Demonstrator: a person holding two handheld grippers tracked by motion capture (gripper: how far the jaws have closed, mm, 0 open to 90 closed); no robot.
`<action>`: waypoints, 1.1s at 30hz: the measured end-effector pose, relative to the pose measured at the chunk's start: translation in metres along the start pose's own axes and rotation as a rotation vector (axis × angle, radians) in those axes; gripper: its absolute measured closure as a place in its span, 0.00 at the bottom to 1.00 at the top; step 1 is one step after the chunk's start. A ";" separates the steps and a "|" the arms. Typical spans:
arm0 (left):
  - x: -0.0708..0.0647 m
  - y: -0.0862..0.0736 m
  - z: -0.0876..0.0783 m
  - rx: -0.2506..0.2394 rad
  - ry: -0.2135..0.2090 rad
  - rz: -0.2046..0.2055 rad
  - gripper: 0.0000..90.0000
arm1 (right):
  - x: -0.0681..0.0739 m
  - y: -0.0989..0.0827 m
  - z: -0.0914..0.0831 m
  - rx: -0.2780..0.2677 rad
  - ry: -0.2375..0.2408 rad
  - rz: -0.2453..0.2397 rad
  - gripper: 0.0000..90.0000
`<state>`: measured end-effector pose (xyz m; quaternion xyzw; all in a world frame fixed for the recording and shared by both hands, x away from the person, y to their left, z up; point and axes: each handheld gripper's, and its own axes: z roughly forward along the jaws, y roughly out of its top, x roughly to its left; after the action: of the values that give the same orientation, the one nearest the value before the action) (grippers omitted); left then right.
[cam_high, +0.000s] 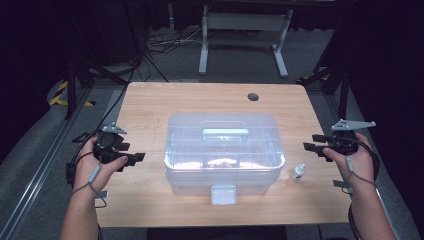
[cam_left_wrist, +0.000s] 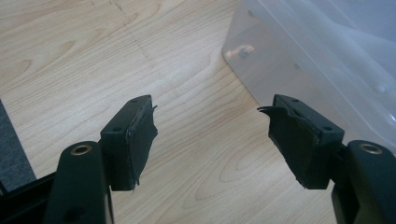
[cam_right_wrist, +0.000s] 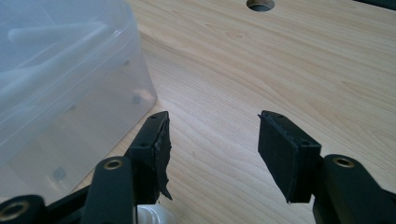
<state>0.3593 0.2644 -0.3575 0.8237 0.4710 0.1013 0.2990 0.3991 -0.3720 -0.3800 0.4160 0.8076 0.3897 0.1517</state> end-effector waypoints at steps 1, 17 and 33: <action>0.000 0.000 0.000 -0.003 0.000 0.002 0.36 | 0.000 0.000 0.000 -0.002 0.001 -0.005 0.50; -0.002 0.002 -0.002 -0.010 -0.017 0.012 0.35 | -0.001 -0.002 -0.002 -0.003 -0.006 0.005 0.49; -0.033 0.017 -0.025 -0.080 -0.076 0.118 0.35 | 0.004 0.001 -0.006 -0.020 0.018 0.002 0.48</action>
<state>0.3423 0.2401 -0.3239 0.8407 0.4055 0.1061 0.3428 0.3940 -0.3712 -0.3752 0.4115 0.8047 0.4015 0.1481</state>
